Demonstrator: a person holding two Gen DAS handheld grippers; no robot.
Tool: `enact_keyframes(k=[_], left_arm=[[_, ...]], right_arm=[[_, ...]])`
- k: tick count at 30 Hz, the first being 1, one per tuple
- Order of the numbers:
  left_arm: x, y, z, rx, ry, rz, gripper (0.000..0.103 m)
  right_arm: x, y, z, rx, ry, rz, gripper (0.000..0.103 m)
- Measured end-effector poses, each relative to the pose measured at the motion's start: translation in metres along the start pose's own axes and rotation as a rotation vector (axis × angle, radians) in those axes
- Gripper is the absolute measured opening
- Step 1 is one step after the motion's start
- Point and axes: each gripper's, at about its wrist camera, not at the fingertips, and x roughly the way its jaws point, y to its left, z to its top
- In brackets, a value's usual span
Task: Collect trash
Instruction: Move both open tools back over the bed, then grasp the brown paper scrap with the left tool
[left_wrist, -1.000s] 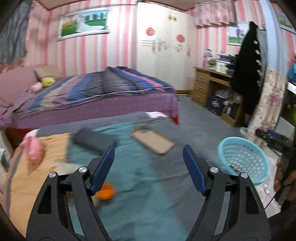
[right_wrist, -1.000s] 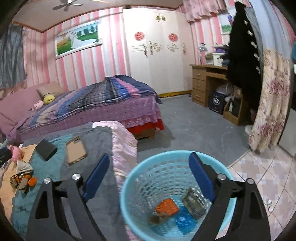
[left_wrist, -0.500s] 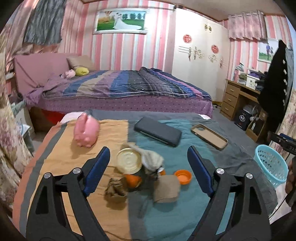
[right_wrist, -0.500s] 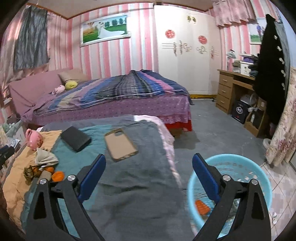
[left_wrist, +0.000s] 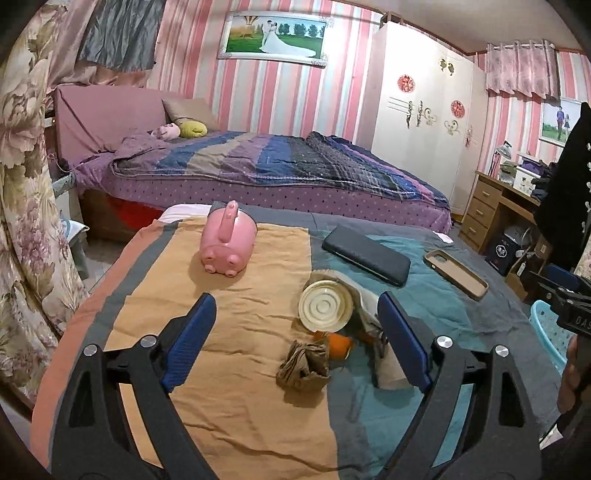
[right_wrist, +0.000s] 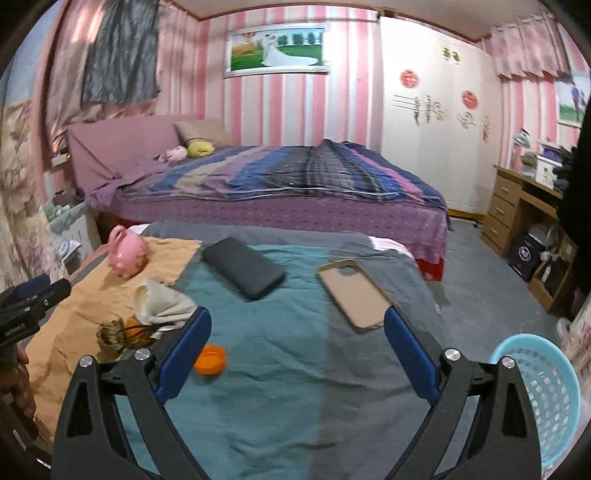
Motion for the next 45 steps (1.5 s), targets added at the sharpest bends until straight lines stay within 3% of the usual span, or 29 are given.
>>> enact_keyframes(k=[10,17,20,22,30,34,40,45], left_arm=[[-0.002,0.01,0.0,-0.046,-0.005,-0.053,0.087],[-0.007,0.017,0.002,-0.068,-0.022,-0.027,0.087],[-0.009,0.007,0.001,-0.017,-0.038,0.1,0.091],[-0.008,-0.004,0.0,0.008,-0.042,0.143,0.091],[-0.004,-0.06,-0.003,0.096,-0.032,0.113,0.093],[0.001,-0.052,-0.002,0.074,-0.018,0.093,0.093],[0.012,-0.035,-0.012,0.042,0.068,0.022,0.093],[0.019,-0.039,-0.023,0.092,0.118,-0.014,0.093]], right_arm=[[0.007,0.038,0.0,0.024,0.014,0.072,0.093],[0.009,0.039,0.001,0.027,0.011,0.075,0.093],[0.009,0.036,0.001,0.031,0.01,0.077,0.093],[0.009,0.032,0.001,0.032,0.008,0.074,0.093],[0.01,0.018,-0.001,0.052,0.019,0.045,0.093],[0.013,0.019,-0.003,0.042,0.033,0.045,0.093],[0.015,0.022,-0.003,0.036,0.034,0.036,0.093],[0.019,0.019,-0.003,0.041,0.041,0.034,0.093]])
